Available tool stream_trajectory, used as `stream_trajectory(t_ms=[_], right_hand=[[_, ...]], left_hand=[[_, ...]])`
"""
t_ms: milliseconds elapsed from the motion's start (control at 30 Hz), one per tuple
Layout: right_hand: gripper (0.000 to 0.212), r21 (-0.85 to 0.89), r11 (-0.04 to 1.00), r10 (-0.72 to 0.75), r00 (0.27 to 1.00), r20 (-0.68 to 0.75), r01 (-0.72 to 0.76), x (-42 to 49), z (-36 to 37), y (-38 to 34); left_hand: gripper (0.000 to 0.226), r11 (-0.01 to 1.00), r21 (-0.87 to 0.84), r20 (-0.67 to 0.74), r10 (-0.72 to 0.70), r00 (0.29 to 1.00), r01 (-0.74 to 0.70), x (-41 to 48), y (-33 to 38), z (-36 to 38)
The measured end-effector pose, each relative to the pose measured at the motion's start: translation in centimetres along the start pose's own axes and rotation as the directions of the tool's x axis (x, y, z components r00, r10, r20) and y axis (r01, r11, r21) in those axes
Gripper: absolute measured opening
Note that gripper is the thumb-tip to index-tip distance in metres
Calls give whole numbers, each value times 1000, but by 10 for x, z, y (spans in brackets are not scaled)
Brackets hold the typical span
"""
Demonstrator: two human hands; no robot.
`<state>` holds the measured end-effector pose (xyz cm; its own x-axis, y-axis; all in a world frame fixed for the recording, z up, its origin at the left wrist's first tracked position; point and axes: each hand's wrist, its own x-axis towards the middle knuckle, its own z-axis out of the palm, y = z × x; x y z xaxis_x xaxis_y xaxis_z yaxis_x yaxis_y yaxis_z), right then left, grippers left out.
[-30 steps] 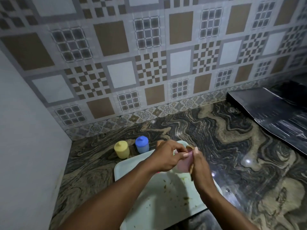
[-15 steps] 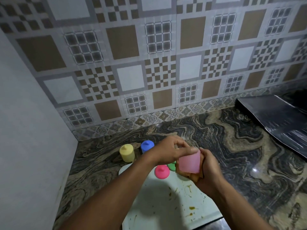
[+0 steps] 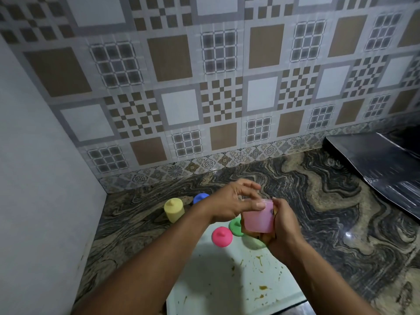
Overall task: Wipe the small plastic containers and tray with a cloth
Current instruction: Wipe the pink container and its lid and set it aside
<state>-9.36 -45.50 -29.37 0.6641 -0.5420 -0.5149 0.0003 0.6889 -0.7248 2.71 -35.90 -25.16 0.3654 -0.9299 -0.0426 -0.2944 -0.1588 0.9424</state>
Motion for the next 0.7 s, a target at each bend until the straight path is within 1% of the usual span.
stream_trajectory(t_ms=[67, 100, 133, 200, 233, 300, 333, 367, 400, 433, 467, 500, 533, 567, 600, 667, 700], right_hand=[[46, 84, 982, 160, 980, 120, -171, -9, 4, -4], [45, 102, 969, 208, 964, 164, -226, -12, 5, -6], [45, 91, 969, 212, 963, 167, -229, -10, 4, -5], [46, 62, 984, 158, 979, 131, -167, -9, 2, -4], [47, 39, 993, 107, 990, 86, -111, -6, 2, -5], [52, -33, 999, -26, 1000, -8, 26, -1, 2, -5], [55, -66, 996, -60, 998, -31, 58, -1, 4, -6], [56, -73, 996, -56, 998, -28, 53, -1, 5, -5], [53, -33, 999, 6, 1000, 17, -6, -2, 6, -6], [49, 26, 994, 99, 991, 93, -102, -6, 7, -7], [45, 50, 980, 183, 972, 146, -192, -12, 8, -8], [42, 70, 965, 234, 953, 194, -252, -16, 8, -9], [42, 74, 960, 250, 947, 202, -269, -15, 7, -7], [44, 79, 962, 241, 948, 207, -261, -14, 6, -8], [46, 61, 974, 206, 963, 174, -219, -11, 5, -8], [52, 4, 997, 82, 993, 89, -82, -4, 5, -11], [54, -24, 999, 26, 998, 57, -25, -3, 6, -12]], left_hand=[[15, 991, -136, 29, 18, 999, -14, -1, -1, 2], [20, 979, -203, 30, 11, 999, -5, -4, -2, 2], [23, 971, -240, 25, -1, 1000, 7, -6, -2, 2], [18, 979, -200, 9, -36, 999, 37, -10, -1, 0], [12, 988, -146, -4, -45, 999, 44, -9, 1, -2], [18, 1000, 14, -30, -24, 999, 24, -6, 8, -6], [19, 997, 74, -35, -7, 999, 10, -4, 12, -7], [16, 996, 94, -27, 12, 1000, -9, -2, 16, -8], [13, 997, 69, -9, 32, 999, -32, -1, 17, -8], [11, 999, 15, 2, 44, 999, -44, 0, 15, -8], [11, 998, -56, 6, 41, 999, -41, -1, 12, -8], [11, 992, -122, 3, 25, 1000, -25, -2, 9, -8], [11, 986, -164, -8, 8, 1000, -10, -4, 5, -8], [11, 985, -174, -22, -3, 1000, 0, -6, 3, -7], [10, 989, -151, -40, -8, 999, 2, -7, 1, -7], [10, 1000, -20, -61, 15, 998, -17, -7, 5, -8], [9, 999, 45, -46, 30, 998, -28, -6, 9, -7]])
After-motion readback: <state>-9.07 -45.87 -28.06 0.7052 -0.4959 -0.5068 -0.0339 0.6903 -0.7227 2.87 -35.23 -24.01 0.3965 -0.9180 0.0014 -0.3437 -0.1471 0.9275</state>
